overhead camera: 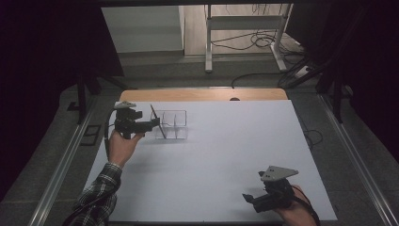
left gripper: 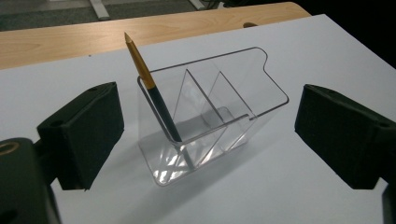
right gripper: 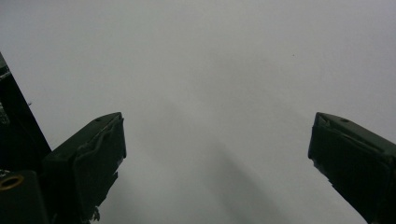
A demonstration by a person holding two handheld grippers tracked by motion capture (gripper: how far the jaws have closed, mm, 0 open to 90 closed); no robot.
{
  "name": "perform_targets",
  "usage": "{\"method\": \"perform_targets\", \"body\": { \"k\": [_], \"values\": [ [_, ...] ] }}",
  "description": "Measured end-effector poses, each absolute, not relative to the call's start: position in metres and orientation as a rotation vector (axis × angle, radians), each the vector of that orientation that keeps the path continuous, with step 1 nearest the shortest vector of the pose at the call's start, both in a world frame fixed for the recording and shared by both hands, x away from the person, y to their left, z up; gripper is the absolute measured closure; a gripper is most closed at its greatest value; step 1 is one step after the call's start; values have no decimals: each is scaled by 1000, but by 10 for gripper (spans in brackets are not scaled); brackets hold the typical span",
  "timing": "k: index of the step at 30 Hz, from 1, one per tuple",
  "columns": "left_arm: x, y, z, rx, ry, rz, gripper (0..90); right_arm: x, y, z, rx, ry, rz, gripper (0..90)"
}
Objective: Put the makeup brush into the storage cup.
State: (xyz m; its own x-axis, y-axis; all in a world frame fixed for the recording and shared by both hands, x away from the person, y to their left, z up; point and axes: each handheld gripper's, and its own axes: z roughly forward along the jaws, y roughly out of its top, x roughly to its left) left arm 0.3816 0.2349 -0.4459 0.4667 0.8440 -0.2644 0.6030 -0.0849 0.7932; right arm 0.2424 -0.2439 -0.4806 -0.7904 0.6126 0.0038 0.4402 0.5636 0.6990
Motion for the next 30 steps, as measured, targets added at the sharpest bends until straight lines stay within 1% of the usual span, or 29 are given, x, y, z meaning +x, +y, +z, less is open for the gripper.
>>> {"method": "perform_targets", "body": {
  "k": [24, 30],
  "values": [
    [360, 212, -443, 1898, 1119, 355, 44, 242, -243, -481, 870, 2559, 1035, 43],
    [354, 208, -442, 1912, 1092, 341, 40, 242, -243, -481, 871, 2560, 1034, 43]
  ]
}}
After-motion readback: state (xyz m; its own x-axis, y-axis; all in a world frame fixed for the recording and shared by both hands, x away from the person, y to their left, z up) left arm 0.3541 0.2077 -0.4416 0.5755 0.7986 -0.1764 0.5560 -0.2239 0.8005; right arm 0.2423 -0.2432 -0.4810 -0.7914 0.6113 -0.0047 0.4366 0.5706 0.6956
